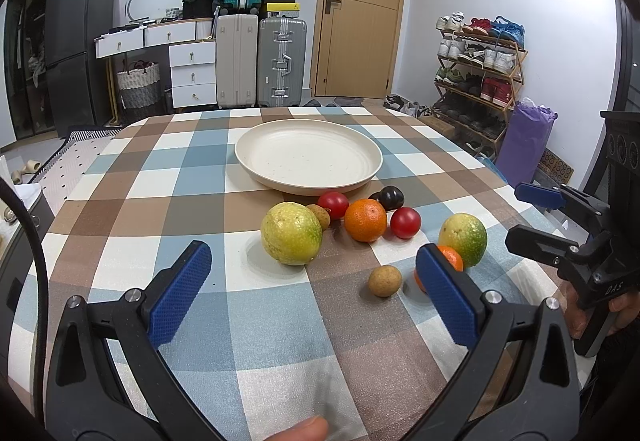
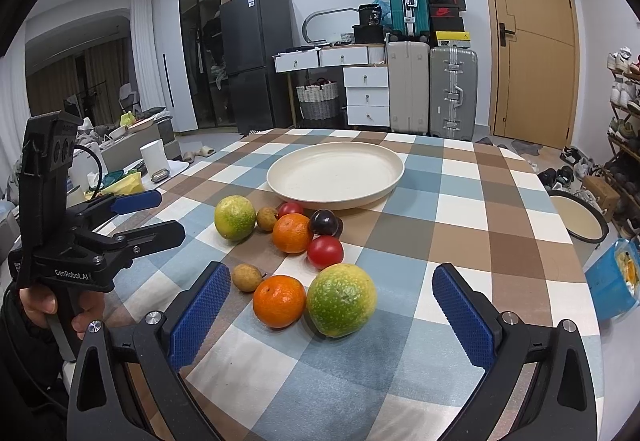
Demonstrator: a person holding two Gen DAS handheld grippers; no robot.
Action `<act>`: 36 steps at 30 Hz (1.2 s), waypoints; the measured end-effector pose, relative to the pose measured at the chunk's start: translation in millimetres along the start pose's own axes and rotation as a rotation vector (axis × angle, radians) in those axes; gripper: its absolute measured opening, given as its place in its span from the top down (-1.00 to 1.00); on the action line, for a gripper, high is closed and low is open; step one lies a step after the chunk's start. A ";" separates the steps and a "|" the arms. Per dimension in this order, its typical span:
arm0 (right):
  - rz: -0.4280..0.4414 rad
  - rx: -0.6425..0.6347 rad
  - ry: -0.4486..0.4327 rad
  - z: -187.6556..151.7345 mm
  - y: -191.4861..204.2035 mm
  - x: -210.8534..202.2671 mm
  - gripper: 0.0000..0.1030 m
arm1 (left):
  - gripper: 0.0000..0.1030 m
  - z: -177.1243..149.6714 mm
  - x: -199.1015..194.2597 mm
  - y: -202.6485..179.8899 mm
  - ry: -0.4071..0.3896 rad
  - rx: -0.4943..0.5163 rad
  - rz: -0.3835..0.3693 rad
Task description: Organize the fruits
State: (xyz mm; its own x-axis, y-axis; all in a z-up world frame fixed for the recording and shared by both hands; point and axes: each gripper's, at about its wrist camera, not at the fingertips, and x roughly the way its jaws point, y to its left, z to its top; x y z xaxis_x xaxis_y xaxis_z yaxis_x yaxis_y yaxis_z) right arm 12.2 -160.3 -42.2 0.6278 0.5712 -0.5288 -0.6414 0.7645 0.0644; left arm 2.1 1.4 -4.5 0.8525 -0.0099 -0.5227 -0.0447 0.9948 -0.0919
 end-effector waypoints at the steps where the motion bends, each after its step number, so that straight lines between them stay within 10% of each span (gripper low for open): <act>1: 0.002 0.001 0.000 0.1 0.0 -0.1 -1.00 | -0.98 0.0 0.0 0.0 0.000 0.000 0.000; 36: -0.008 0.012 0.002 1.1 -7.5 -3.3 -1.00 | -0.98 -3.2 2.5 5.3 0.003 -0.004 0.004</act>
State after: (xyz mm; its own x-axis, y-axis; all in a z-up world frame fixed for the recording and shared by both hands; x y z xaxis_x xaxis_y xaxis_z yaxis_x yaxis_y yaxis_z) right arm 15.4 -167.6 -40.1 0.6319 0.5643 -0.5313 -0.6310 0.7726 0.0701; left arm 2.4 6.3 -9.0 0.8507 -0.0059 -0.5256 -0.0506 0.9944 -0.0931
